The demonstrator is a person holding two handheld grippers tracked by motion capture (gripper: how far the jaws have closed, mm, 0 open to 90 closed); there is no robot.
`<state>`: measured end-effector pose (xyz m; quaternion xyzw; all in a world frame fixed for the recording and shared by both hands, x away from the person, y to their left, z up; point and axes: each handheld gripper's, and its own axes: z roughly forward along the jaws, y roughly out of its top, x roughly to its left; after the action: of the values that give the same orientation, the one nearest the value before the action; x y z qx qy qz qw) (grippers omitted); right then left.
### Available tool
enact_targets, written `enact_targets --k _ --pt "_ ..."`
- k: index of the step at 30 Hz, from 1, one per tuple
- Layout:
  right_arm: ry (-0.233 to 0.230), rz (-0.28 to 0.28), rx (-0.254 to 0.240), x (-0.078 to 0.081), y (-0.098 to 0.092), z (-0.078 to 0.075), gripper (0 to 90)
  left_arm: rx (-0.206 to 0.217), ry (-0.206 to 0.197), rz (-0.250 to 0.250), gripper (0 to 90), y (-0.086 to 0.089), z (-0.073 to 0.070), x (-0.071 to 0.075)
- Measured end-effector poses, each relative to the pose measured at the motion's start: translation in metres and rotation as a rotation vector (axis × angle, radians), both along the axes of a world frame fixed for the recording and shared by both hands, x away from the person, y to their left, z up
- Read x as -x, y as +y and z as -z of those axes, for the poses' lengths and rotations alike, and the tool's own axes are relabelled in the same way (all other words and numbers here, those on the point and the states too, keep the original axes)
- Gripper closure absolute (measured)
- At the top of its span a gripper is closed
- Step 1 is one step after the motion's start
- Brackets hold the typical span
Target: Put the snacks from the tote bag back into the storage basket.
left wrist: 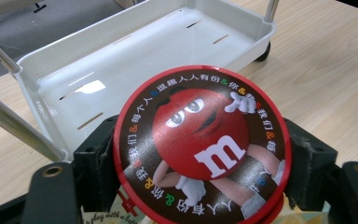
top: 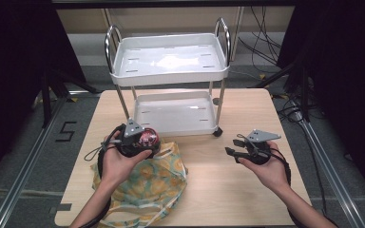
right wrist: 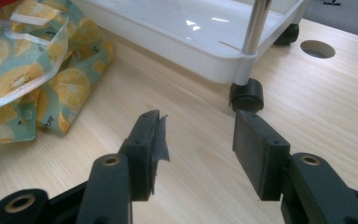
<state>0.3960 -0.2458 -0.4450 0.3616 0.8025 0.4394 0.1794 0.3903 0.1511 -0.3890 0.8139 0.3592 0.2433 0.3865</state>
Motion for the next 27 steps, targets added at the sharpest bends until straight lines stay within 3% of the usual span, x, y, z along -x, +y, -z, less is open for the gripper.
enact_targets --k 1,3,4,11,12,14,20,21,22,23,27 --pt "0.01 0.007 -0.005 0.001 0.0 0.0 52.4 -0.003 -0.001 0.002 25.6 0.0 0.0 -0.001" --pt "0.006 0.003 -0.002 0.0 0.0 0.0 52.4 0.042 -0.001 -0.021 25.6 -0.003 0.002 -0.001" --pt "0.005 0.003 -0.002 0.0 0.0 0.0 52.5 -0.004 -0.001 -0.001 25.6 -0.001 0.0 -0.002" --pt "0.002 0.003 -0.001 0.0 0.0 0.0 52.4 0.004 -0.005 -0.007 25.6 -0.003 0.0 -0.006" --pt "0.028 0.01 -0.006 0.002 0.0 -0.001 52.3 0.005 -0.004 -0.004 25.6 -0.003 0.0 -0.006" --pt "0.035 0.0 0.002 0.002 0.0 -0.001 52.4 0.01 -0.003 -0.002 25.5 -0.003 0.0 -0.008" --pt "0.031 0.0 0.005 0.001 0.0 -0.001 52.3 0.027 -0.012 -0.021 25.5 -0.006 0.001 -0.009" --pt "0.035 0.006 0.004 0.002 0.0 -0.001 52.4 0.002 -0.011 -0.002 25.5 -0.005 0.0 -0.011" --pt "0.04 0.008 0.001 0.002 0.001 0.0 52.4 0.011 -0.011 -0.007 25.5 -0.005 0.0 -0.011" --pt "0.012 -0.001 0.009 0.0 -0.001 0.0 52.4 0.008 -0.011 -0.009 25.6 -0.006 0.0 -0.011" --pt "0.006 -0.007 0.013 0.0 0.0 0.0 52.3 0.016 -0.014 -0.007 25.6 -0.008 0.0 -0.013"
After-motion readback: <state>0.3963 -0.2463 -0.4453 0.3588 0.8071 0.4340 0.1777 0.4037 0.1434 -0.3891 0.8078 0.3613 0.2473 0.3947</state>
